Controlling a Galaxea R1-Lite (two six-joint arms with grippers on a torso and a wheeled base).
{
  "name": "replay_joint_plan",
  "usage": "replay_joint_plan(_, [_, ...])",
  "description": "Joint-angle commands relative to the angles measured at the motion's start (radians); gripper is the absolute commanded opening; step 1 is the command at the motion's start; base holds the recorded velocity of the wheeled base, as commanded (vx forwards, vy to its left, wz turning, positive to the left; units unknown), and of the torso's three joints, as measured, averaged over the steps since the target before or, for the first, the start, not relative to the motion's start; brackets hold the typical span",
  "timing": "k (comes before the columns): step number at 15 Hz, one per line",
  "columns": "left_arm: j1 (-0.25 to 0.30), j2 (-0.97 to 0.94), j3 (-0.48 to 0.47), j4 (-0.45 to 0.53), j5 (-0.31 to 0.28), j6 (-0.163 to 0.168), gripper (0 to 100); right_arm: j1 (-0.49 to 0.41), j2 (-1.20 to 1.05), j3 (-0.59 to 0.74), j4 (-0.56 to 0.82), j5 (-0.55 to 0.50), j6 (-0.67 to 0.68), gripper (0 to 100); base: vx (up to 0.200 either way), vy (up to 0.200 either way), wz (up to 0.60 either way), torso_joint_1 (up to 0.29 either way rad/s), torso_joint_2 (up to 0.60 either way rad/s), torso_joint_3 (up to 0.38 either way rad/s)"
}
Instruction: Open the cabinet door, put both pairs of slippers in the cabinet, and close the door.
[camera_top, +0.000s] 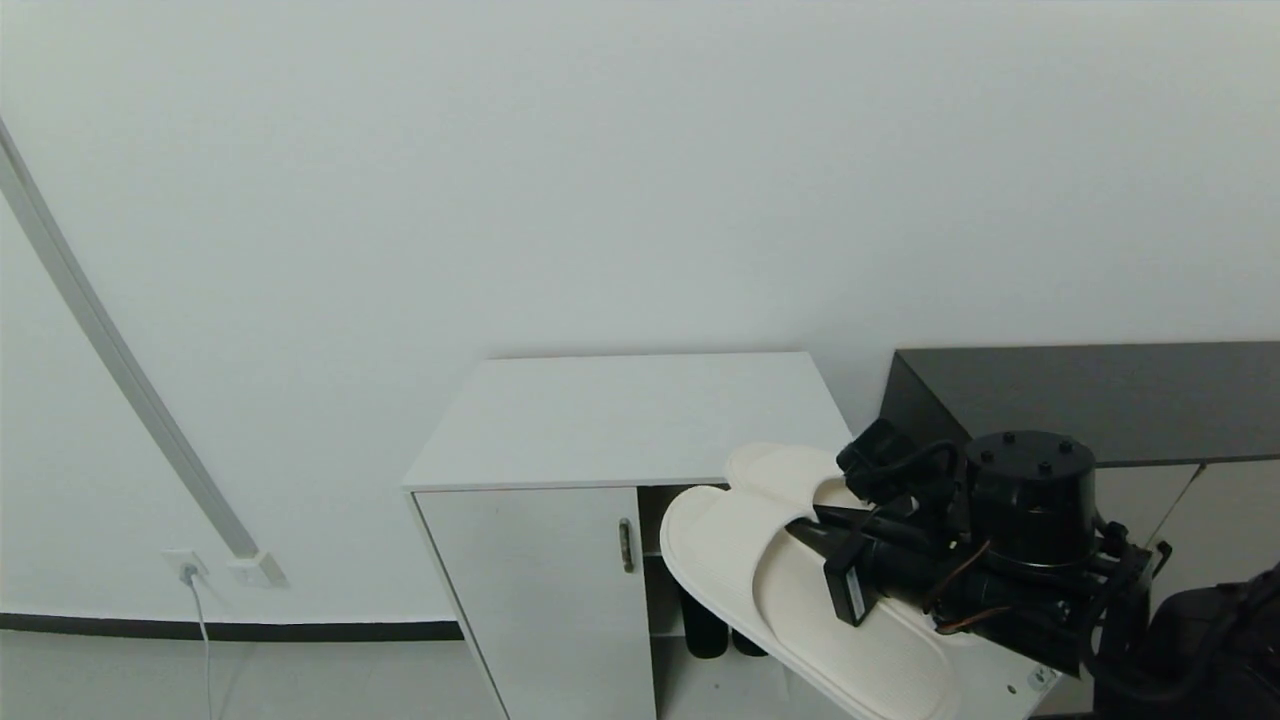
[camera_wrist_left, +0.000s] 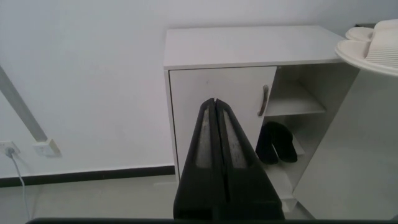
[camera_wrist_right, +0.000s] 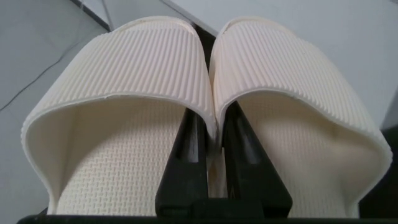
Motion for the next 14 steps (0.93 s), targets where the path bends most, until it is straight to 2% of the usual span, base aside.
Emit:
replay_joint_plan(1, [0.0,0.001,0.0,0.0,0.0,0.0,0,0.003,0.0,0.002,-0.001,-0.001,0.0,0,0.0,0.0,0.0,0.0,0.0,0.0])
replay_joint_plan(10, [0.0,0.001,0.0,0.0,0.0,0.0,0,0.011,0.014,0.005,-0.001,-0.001,0.0,0,0.0,0.0,0.0,0.0,0.0,0.0])
replay_joint_plan(14, [0.0,0.001,0.0,0.0,0.002,0.0,0,0.011,0.014,0.014,-0.009,-0.001,-0.002,0,0.0,0.0,0.0,-0.123,0.27,0.143])
